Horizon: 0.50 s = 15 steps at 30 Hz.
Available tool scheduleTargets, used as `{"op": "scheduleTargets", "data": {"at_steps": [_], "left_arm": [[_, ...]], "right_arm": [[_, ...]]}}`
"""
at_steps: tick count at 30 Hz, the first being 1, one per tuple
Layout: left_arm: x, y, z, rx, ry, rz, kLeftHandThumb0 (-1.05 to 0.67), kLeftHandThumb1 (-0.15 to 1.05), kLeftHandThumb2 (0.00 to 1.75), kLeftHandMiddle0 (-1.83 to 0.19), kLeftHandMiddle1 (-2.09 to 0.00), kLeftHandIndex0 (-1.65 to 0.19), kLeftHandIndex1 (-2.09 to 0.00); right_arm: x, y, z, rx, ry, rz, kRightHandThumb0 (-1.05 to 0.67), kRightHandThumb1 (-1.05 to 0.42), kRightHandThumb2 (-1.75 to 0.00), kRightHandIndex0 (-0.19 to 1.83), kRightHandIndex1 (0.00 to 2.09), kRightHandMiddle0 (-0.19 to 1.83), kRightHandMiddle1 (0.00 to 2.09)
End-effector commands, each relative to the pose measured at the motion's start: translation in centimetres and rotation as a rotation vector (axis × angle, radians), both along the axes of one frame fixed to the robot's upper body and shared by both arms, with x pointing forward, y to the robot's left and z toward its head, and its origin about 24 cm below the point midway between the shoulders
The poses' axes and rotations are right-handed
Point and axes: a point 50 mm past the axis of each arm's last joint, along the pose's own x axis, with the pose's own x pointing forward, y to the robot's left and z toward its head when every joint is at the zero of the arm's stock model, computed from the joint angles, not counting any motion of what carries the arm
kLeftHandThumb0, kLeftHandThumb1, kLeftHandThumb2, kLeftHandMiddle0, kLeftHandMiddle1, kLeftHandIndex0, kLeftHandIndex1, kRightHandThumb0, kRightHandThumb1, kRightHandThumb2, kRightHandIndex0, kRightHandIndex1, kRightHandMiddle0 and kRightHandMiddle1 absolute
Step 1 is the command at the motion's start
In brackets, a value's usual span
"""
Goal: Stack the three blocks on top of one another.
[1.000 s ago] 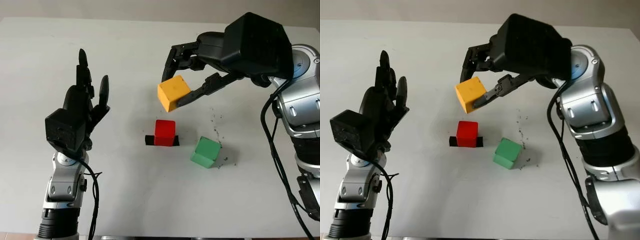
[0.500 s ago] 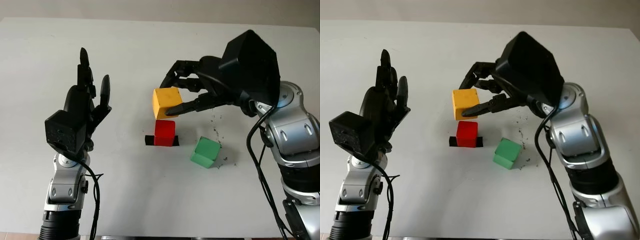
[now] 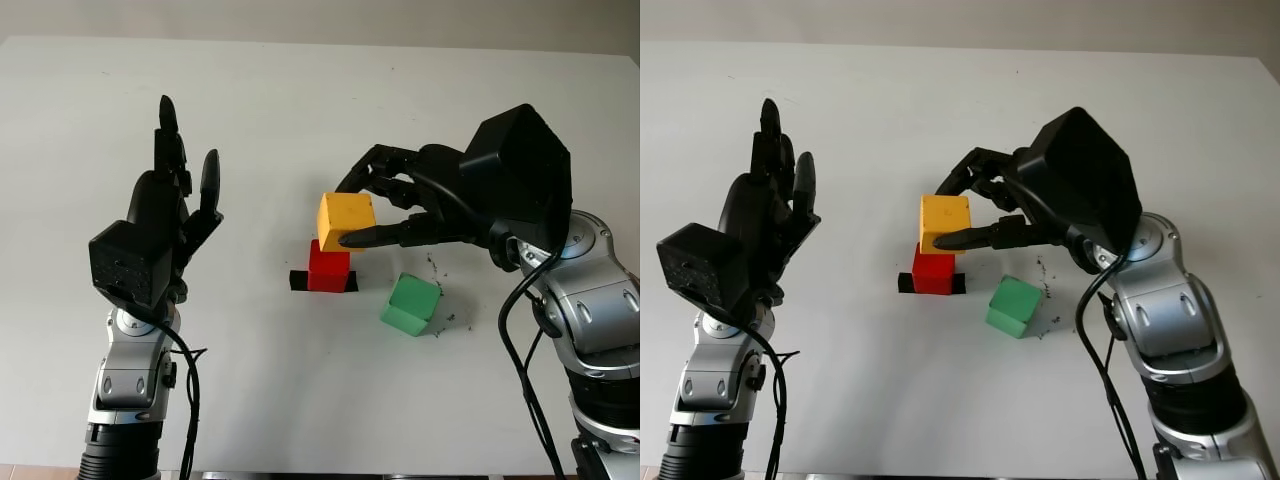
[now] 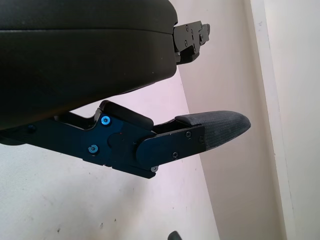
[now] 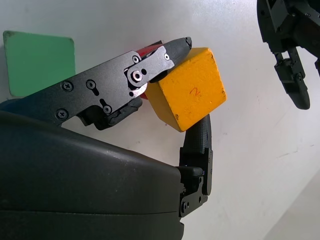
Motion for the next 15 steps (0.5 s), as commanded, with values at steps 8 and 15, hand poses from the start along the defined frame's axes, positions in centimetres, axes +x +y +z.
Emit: {"op": "scheduleTargets", "data": {"at_steps": [8,15], "left_arm": [[-0.01,-0.15,0.23,0.004,-0.022,-0.009,-0.71,1.05,0.64,0.19,0.00,0.19,0.00],[-0.09,-0.13,0.14,0.004,-0.014,-0.002,-0.71,1.05,0.64,0.19,0.00,0.19,0.00]], "right_arm": [[-0.24,0.42,-0.42,0.019,-0.021,0.006,-0.42,-1.01,-0.05,0.16,0.05,0.17,1.66],[0.09,0.97,-0.66,0.013,-0.014,-0.002,-0.43,-1.00,-0.05,0.19,0.06,0.17,1.65]]}}
